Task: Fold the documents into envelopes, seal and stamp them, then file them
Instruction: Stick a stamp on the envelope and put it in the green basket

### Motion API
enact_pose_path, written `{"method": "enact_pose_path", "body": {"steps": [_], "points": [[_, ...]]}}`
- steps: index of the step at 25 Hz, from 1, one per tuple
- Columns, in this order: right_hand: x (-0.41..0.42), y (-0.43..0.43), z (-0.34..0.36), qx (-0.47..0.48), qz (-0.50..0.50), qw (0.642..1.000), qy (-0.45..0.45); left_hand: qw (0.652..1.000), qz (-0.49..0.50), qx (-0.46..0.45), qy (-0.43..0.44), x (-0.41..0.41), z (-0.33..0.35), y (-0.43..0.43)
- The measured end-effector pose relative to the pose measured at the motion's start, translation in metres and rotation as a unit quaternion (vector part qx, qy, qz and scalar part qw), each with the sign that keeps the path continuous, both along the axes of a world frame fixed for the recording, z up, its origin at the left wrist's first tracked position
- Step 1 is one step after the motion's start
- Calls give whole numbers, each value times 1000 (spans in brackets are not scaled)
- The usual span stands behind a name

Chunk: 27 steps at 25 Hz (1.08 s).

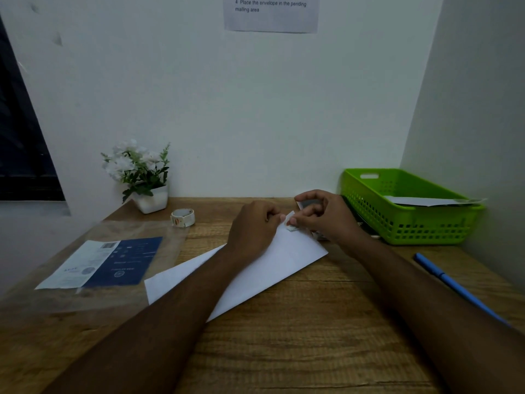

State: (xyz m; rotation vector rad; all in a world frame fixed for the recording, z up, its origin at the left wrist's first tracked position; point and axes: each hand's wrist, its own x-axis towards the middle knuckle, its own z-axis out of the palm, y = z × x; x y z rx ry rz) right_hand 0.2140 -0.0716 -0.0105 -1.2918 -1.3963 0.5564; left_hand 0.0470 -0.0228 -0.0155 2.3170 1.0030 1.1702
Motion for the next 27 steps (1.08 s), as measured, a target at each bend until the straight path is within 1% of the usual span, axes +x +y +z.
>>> {"method": "enact_pose_path", "body": {"steps": [6,10,14,17,19,23,27], "points": [[-4,-2,1,-1,-5,1000,-17,999,-29,-15,-34,-2,1,-3],[-6,-1,0,0,-15,1000,-5,1000,-10,10,-24,0,0,-1],[-4,1,-3,-10,-36,999,1,1000,-9,7,-21,-2,1,-1],[2,0,-8,-71,11,997,40,1000,-15,0,-21,-2,2,-1],[3,0,-8,-95,22,995,32,999,-16,-2,-35,-2,2,-3],[-2,-1,-3,-98,19,994,54,997,-25,-7,-71,-3,4,-6],[-2,-2,-4,-107,46,990,74,997,-29,-4,-75,-5,5,-5]]}}
